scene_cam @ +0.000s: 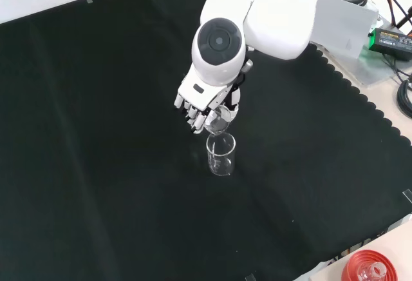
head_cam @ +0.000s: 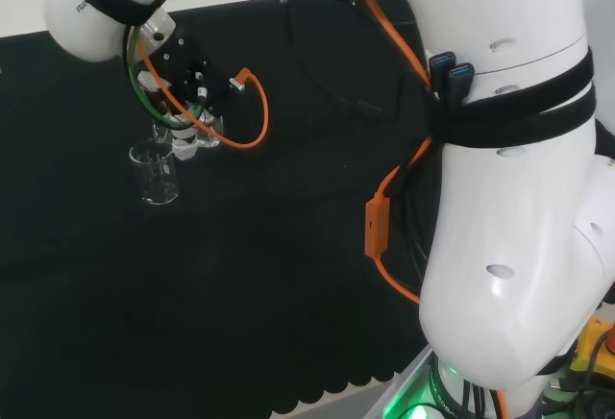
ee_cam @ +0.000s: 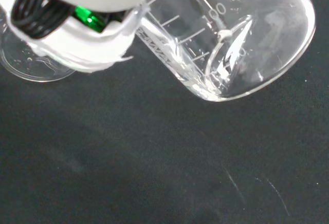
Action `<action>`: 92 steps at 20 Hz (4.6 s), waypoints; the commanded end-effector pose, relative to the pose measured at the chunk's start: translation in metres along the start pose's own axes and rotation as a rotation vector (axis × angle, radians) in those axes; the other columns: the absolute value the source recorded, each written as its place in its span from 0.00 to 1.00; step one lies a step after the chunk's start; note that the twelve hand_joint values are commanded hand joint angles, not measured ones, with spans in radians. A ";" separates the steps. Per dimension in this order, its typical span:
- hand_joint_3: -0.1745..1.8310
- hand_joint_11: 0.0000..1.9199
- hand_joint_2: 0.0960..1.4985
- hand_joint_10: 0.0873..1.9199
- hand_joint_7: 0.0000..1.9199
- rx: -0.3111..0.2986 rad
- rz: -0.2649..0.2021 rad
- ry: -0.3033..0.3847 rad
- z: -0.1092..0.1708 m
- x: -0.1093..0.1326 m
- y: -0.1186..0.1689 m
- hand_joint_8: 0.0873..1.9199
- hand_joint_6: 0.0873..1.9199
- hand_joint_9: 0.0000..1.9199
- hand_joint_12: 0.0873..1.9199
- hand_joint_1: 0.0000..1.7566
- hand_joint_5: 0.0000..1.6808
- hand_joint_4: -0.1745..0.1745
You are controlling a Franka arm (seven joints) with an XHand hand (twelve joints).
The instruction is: Pour the water from the handheld beaker into the one on the table.
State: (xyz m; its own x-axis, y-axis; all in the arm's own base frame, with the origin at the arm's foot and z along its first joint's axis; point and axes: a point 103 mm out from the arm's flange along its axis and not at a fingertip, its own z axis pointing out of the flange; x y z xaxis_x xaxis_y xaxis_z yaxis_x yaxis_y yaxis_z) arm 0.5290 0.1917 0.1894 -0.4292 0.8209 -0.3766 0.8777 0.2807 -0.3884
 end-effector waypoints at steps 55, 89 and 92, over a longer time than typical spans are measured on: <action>0.40 0.55 0.39 0.00 0.90 0.058 0.023 -0.250 -0.023 0.008 -0.006 0.00 0.22 0.81 0.47 0.65 0.81 1.00; 0.40 0.56 0.39 0.00 0.90 0.086 0.020 -0.321 -0.033 0.014 -0.004 0.00 0.23 0.82 0.46 0.65 0.81 1.00; 0.40 0.57 0.39 0.00 0.90 0.088 0.022 -0.325 -0.034 0.014 -0.004 0.00 0.23 0.82 0.46 0.65 0.81 1.00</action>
State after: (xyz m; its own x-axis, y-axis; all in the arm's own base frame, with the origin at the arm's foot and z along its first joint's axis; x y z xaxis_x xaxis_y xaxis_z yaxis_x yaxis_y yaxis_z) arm 0.5266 0.2191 0.2135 -0.4691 0.6221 -0.6268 0.8714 0.2108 -0.4429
